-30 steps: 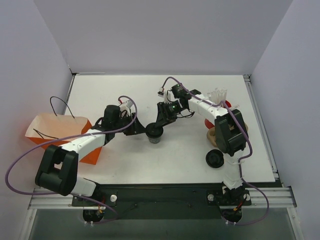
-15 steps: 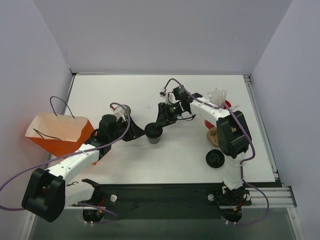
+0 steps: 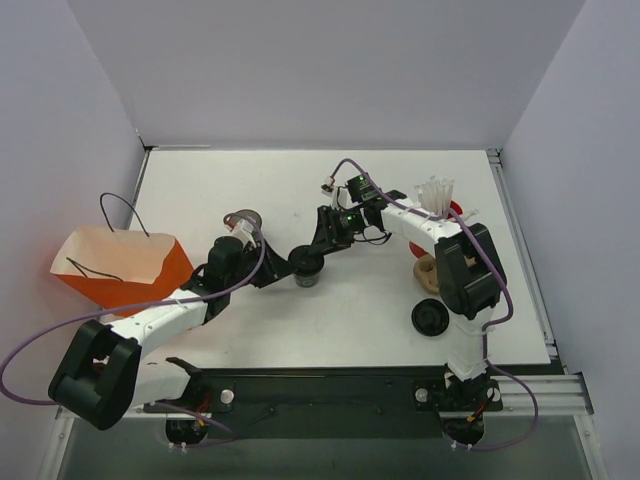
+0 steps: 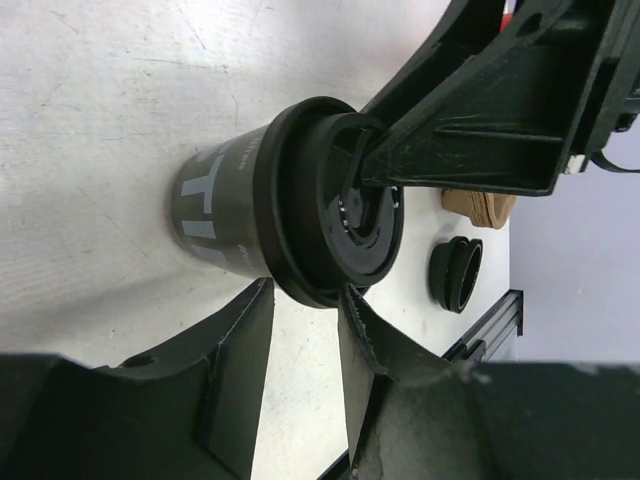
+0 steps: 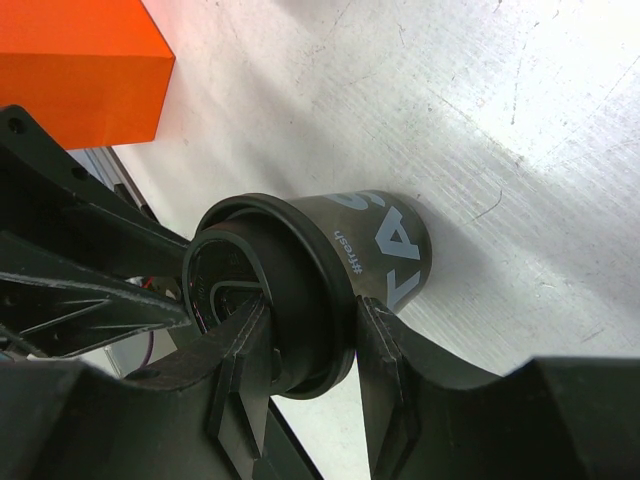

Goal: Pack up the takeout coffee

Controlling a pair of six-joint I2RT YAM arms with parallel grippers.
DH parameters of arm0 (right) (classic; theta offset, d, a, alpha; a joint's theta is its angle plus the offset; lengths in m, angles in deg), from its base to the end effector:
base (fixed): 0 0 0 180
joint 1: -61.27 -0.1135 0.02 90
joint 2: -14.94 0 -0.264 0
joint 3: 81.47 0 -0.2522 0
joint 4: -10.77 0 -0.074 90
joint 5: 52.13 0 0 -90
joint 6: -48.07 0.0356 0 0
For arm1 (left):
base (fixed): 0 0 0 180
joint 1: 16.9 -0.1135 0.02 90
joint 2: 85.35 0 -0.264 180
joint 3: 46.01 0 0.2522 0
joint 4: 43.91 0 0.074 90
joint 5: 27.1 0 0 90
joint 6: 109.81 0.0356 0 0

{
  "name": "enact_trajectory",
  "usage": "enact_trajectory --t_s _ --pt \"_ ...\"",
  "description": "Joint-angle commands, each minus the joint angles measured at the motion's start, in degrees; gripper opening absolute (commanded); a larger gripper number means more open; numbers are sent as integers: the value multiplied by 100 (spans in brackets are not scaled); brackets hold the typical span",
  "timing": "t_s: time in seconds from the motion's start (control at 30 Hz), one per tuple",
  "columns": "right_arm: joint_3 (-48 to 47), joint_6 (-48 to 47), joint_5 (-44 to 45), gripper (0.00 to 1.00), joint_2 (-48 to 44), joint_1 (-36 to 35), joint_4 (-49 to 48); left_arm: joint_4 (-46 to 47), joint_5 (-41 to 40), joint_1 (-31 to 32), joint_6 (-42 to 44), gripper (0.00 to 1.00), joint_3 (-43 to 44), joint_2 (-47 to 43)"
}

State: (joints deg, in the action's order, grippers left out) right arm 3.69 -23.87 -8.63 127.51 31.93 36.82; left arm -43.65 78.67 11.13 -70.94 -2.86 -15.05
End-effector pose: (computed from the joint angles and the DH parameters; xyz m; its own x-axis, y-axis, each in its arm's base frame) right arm 0.3645 0.2345 0.2123 -0.8195 -0.2158 -0.5308 -0.5677 0.4316 0.7010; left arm 0.2179 -0.1270 0.1980 -0.7692 -0.4393 -0.4640 0.1073 0.6271 -0.7715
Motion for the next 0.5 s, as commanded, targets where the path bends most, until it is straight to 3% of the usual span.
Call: enact_trajectory --t_s 0.0,0.47 --pt "250 -154 598 28 28 -89 221 513 -372 9 -256 41 -213 10" --pt "285 -163 528 28 37 -89 186 891 -461 -35 -415 40 -276 176"
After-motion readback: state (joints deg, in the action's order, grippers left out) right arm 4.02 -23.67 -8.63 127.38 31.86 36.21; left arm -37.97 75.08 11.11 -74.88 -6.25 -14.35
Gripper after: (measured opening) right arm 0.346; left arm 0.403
